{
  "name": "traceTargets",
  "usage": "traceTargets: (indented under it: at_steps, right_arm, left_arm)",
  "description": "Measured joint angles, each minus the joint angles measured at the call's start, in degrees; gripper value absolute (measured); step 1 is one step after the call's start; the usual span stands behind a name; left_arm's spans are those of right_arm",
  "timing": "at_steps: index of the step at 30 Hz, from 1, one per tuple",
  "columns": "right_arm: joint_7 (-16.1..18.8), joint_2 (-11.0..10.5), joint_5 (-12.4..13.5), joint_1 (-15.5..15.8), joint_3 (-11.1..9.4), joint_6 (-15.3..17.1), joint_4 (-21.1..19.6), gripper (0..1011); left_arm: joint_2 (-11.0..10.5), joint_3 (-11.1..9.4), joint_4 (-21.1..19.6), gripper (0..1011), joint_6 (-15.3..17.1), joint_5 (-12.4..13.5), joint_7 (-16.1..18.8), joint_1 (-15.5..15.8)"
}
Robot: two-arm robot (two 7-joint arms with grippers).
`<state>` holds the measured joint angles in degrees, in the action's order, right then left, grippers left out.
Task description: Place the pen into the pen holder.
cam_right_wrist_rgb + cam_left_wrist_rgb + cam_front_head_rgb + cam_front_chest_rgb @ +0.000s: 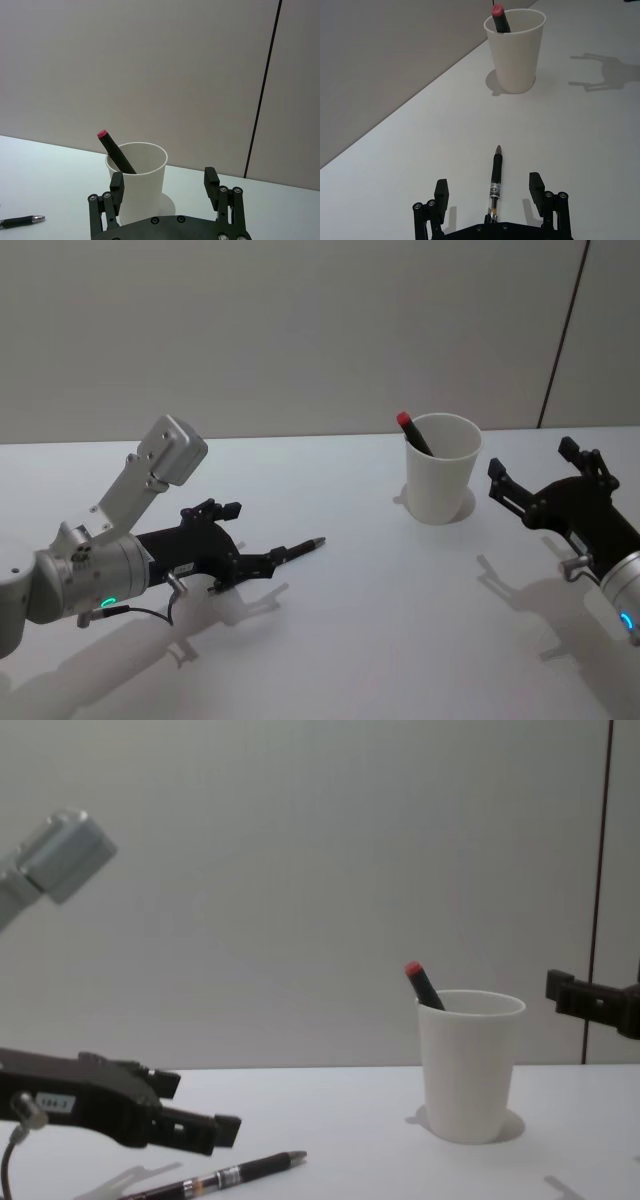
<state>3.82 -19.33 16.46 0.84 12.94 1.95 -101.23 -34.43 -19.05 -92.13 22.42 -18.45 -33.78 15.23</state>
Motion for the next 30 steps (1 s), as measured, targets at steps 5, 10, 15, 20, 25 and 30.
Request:
traceTargets:
  at_steps: [5,10,15,20,25,30]
  right_arm:
    - [0.0,0.0,0.0,0.0,0.0,0.0,0.0,1002]
    - [0.0,0.0,0.0,0.0,0.0,0.0,0.0,1002]
    - [0.0,0.0,0.0,0.0,0.0,0.0,0.0,1001]
    - [0.0,0.0,0.0,0.0,0.0,0.0,0.0,1001]
    - [0.0,0.0,0.0,0.0,0.0,0.0,0.0,1002]
    - [0.0,0.0,0.0,0.0,0.0,0.0,0.0,1002]
  left_arm:
    - [0.7,-0.6,1.7,1001,1.4,1.5,-0.5,1.0]
    - [1.3,-1.1,3.2,1001,2.2,2.8,-0.8,1.7]
    - [1.8,-1.5,4.5,1001,2.8,3.8,-1.1,2.2]
    - [2.0,-1.8,5.6,1001,3.0,4.4,-1.4,2.6]
    - [2.0,-1.9,6.4,1001,3.0,4.7,-1.9,2.6]
    - [2.0,-2.0,6.9,1001,2.7,4.6,-2.3,2.7]
